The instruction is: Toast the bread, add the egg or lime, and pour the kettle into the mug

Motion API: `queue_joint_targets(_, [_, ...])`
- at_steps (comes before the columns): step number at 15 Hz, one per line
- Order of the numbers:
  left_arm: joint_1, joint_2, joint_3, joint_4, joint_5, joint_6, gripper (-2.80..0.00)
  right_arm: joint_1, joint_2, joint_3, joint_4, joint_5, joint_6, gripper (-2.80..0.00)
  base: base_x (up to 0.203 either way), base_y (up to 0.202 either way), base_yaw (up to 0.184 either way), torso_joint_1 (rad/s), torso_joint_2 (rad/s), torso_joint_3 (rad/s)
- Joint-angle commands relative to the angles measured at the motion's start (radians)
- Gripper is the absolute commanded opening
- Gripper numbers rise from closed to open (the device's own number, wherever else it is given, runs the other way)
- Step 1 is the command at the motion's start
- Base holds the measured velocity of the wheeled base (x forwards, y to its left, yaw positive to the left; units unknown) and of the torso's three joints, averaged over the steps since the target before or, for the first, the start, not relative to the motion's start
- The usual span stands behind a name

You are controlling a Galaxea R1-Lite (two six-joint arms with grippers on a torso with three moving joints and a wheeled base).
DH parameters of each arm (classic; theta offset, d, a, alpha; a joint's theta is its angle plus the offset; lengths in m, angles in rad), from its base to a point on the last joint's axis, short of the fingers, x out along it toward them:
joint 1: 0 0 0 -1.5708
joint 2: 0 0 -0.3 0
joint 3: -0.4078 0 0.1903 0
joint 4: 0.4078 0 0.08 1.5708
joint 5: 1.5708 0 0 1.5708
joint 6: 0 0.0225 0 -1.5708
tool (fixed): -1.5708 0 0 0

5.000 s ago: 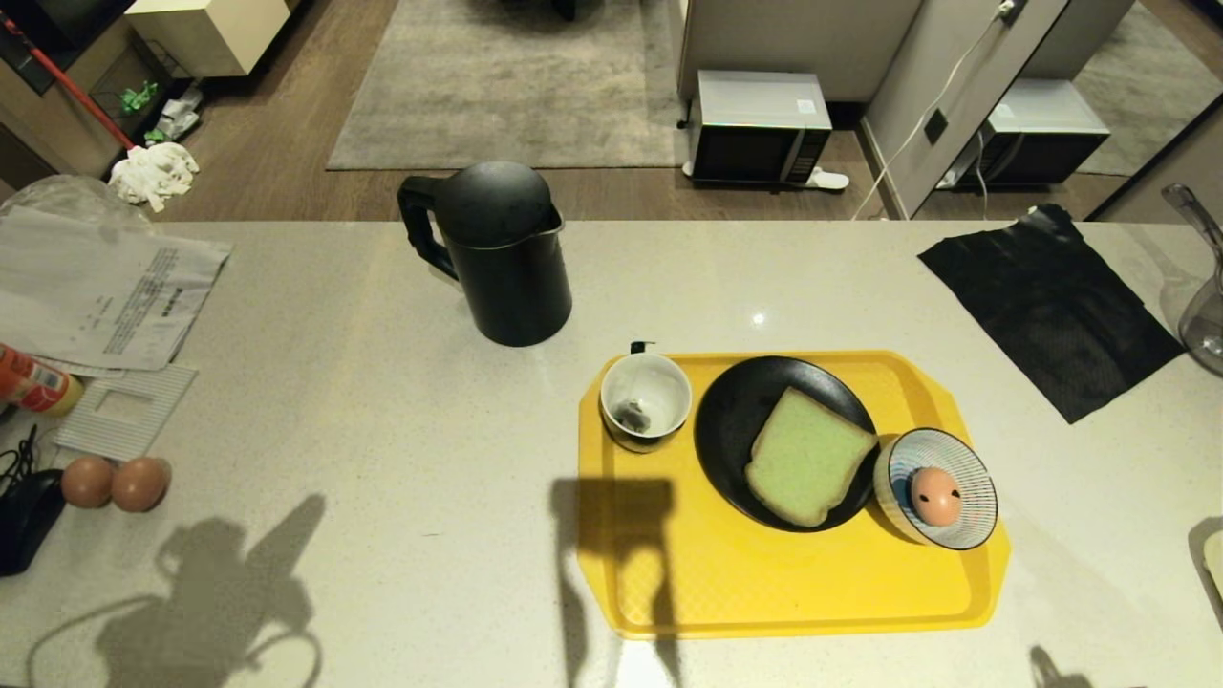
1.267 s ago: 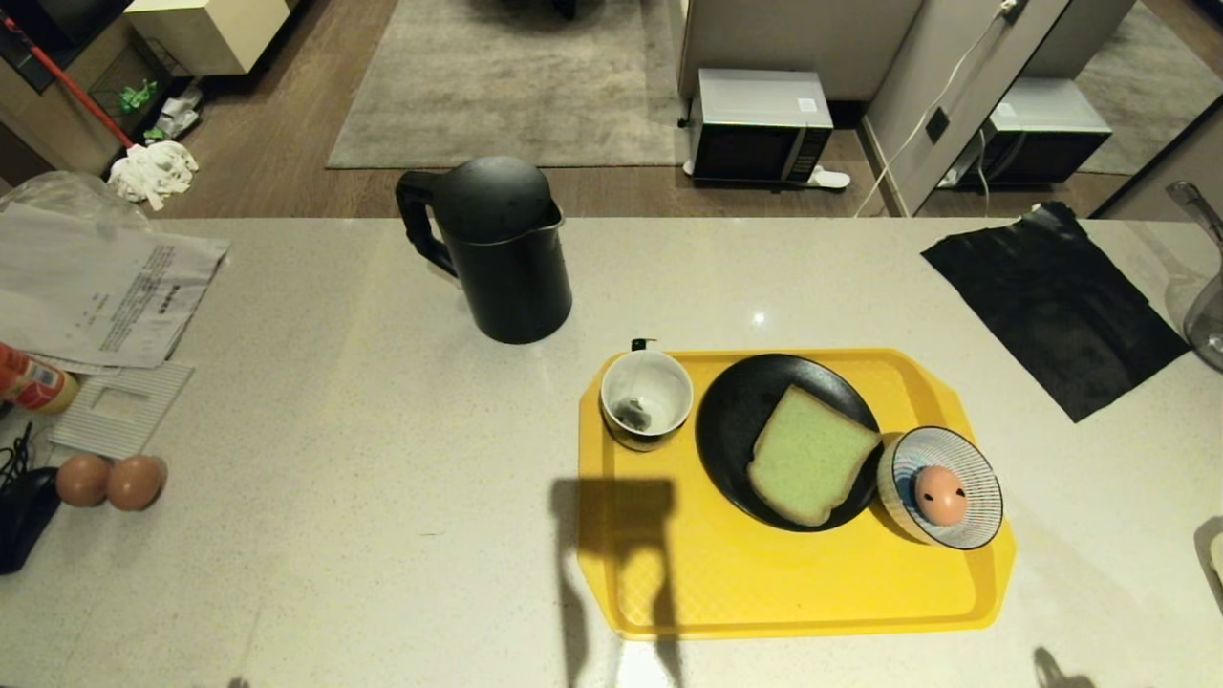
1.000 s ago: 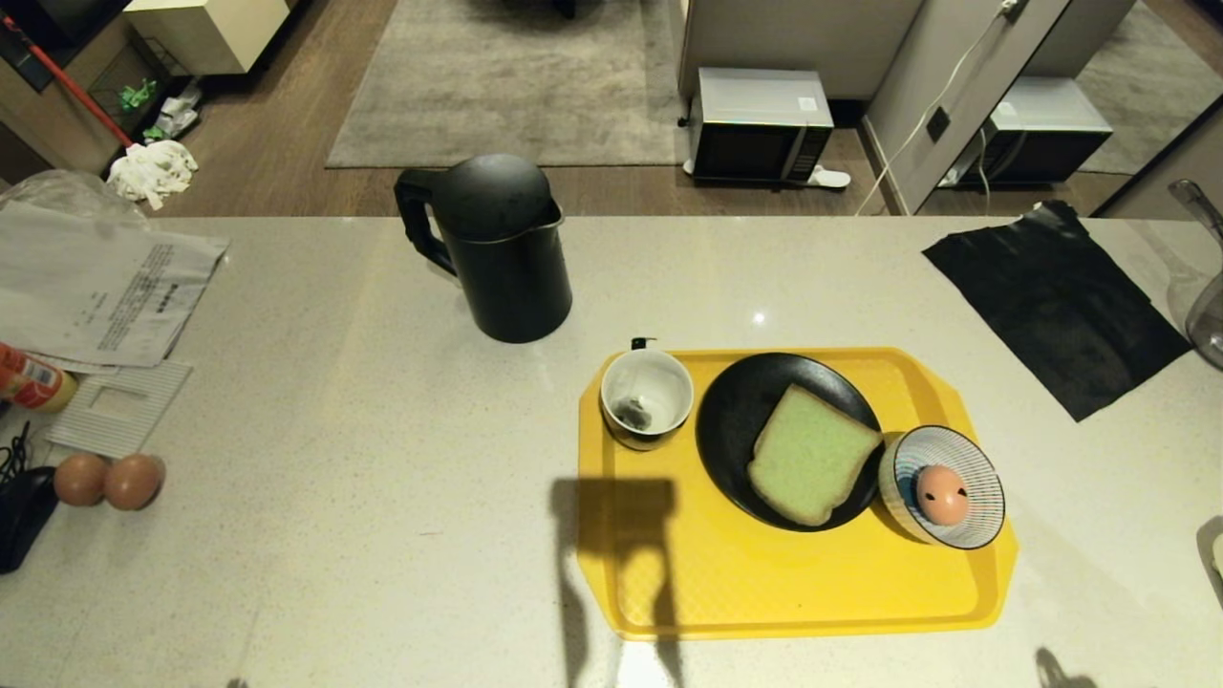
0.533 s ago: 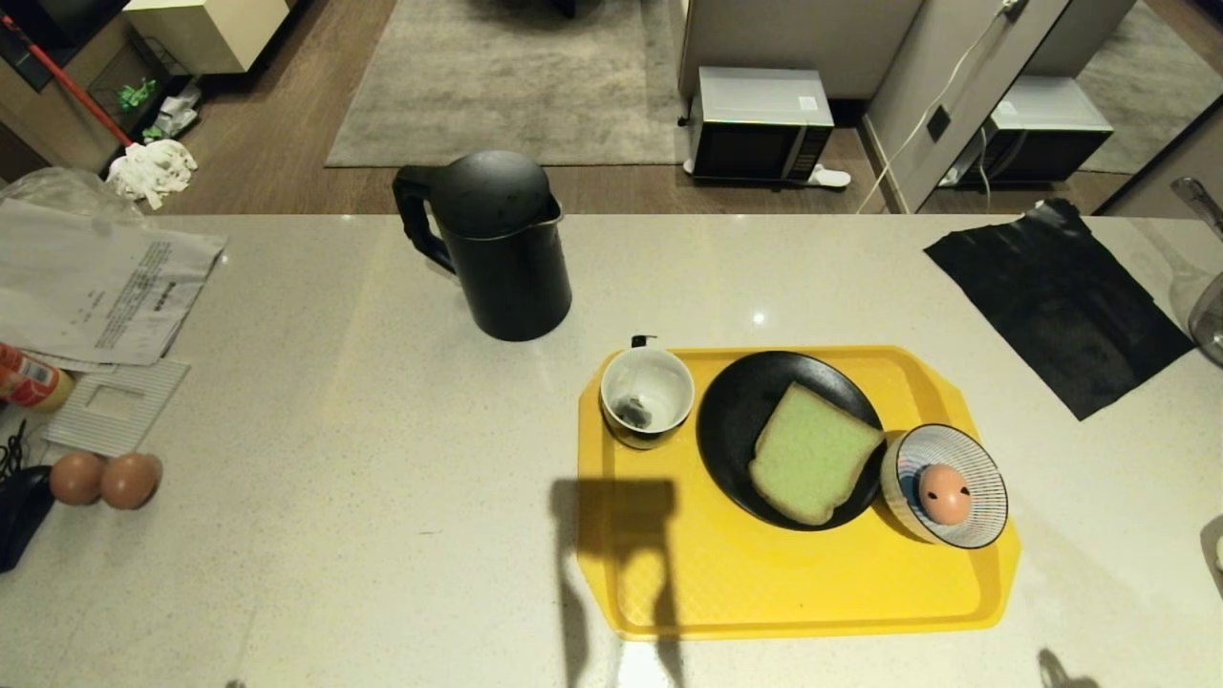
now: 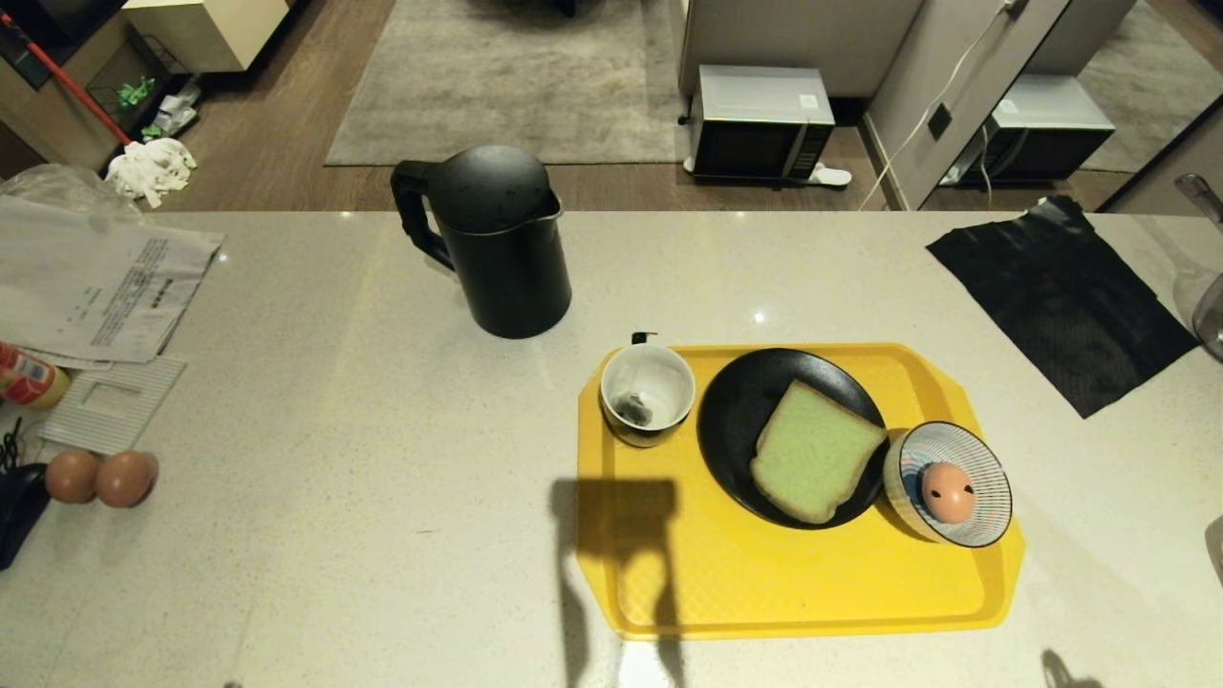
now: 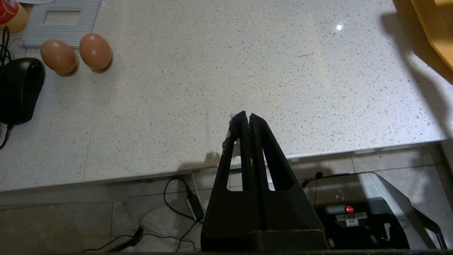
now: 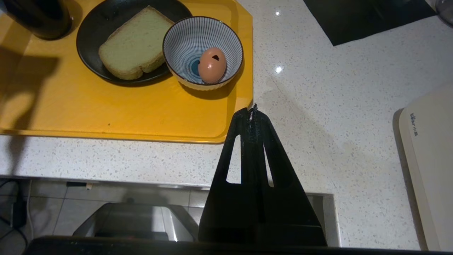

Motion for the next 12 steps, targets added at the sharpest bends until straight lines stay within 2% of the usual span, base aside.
queue_joint_targets(1, [0.000,0.000,0.000,0.000,0.000,0.001,-2.80,0.000,0.000,0.026,-0.001,-0.002,0.014,-2.80,0.000,0.000,0.000,-0.056,0.10,0.037])
queue_joint_targets(3, [0.000,0.000,0.000,0.000,0.000,0.002,-2.80,0.000,0.000,0.026,-0.001,-0.006,0.035,-2.80,0.000,0.000,0.000,-0.064,0.12,0.066])
queue_joint_targets(12, [0.001,0.000,0.000,0.002,0.000,0.001,-2.80,-0.001,0.001,0.026,-0.002,-0.006,0.035,-2.80,0.000,0.000,0.000,-0.057,0.12,0.060])
